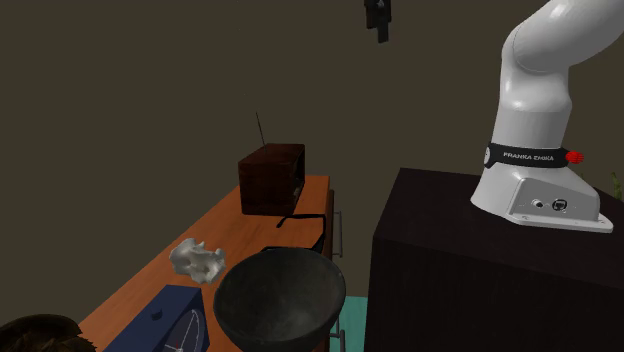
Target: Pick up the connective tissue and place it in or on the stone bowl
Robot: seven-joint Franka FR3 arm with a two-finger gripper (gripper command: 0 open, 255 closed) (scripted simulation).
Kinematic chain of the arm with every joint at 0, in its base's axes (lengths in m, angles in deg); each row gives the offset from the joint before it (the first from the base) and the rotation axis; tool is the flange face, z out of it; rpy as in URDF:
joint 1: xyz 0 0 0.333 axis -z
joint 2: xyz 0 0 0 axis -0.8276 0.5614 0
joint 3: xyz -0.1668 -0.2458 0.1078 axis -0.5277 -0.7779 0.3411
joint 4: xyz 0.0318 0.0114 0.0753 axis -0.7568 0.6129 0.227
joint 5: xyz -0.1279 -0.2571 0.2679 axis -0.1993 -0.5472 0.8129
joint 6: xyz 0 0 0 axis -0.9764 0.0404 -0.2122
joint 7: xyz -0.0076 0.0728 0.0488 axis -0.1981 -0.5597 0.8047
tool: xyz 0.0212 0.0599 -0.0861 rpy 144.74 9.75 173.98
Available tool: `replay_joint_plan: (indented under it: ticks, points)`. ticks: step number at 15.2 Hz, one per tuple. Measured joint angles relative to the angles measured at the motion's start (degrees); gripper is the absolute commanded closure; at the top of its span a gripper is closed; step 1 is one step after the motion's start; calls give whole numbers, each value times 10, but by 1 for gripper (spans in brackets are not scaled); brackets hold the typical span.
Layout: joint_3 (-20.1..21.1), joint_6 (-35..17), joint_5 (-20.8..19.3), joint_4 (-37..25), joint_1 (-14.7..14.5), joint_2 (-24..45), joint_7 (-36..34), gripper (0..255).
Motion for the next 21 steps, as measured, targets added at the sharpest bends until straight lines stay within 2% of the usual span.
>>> replay_joint_plan:
  ticks: [4,12,16,21]
  points:
    - [41,-73,21,22,-11,42,-41,0]
    - [126,-229,37,16,-25,187,-133,0]
    - [161,-301,17,-7,-22,276,-184,0]
    - [192,-370,-42,-64,-21,403,-269,0]
